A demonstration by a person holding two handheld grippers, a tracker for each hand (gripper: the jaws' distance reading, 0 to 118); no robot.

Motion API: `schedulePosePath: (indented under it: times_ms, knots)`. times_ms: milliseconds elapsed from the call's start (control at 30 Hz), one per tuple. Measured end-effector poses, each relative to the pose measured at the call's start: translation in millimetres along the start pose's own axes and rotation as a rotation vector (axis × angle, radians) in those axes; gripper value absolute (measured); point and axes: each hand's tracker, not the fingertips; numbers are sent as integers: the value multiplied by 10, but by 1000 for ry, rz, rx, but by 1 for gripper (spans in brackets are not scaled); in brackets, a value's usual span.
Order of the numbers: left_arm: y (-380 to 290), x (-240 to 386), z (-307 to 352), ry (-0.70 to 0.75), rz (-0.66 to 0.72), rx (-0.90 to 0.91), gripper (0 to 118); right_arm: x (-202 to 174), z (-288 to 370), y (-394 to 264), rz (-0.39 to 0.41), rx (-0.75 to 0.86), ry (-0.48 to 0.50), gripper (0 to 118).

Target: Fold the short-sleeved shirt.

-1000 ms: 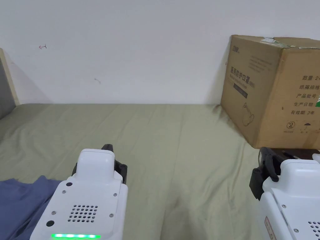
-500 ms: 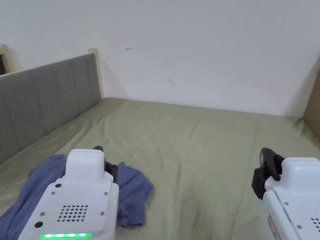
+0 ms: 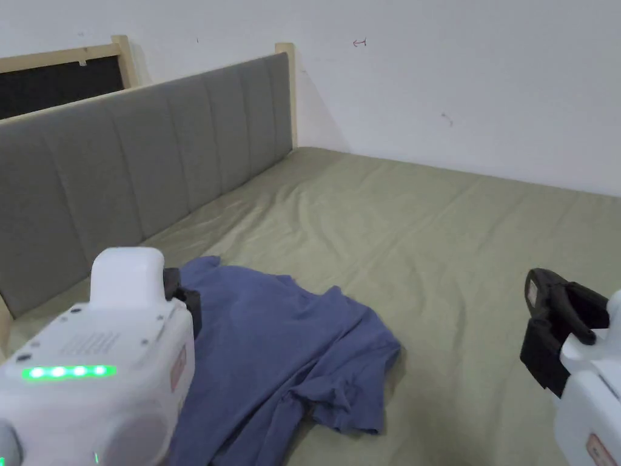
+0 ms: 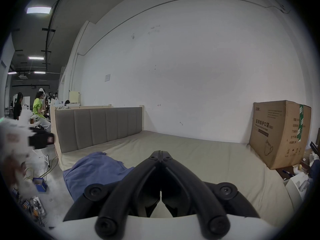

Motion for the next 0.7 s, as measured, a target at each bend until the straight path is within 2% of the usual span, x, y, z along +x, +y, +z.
schedulePosePath:
  times_ms: [100, 167, 267, 300, 367, 400, 433, 600, 700]
  knots:
    - [163, -150, -1055, -159, 78, -389, 0, 91, -42, -46, 29, -30, -1, 0]
    - [36, -181, -1718, -268, 90, -591, 0, 161, -34, -88, 47, -54, -7, 0]
    - [-240, -85, -2400, -209, 15, -767, 0, 283, -35, -166, 70, -106, -20, 0]
    - [-313, -55, -2549, -198, -29, -787, 19, 331, -37, -195, 75, -130, -25, 0]
    - [-460, 32, -2744, -177, -98, -842, 88, 426, -30, -254, 45, -171, -47, 0]
    - [-540, 63, -2829, -173, -113, -855, 118, 467, -14, -287, 24, -180, -62, 0]
    - [-549, 86, -2893, -177, -124, -822, 114, 504, -18, -321, 12, -196, -71, 0]
    - [-802, 226, -3137, -140, -156, -946, 115, 611, -96, -493, -10, -258, -101, 0]
    - [-803, 258, -3072, -131, -170, -908, 113, 638, -135, -553, 0, -292, -101, 0]
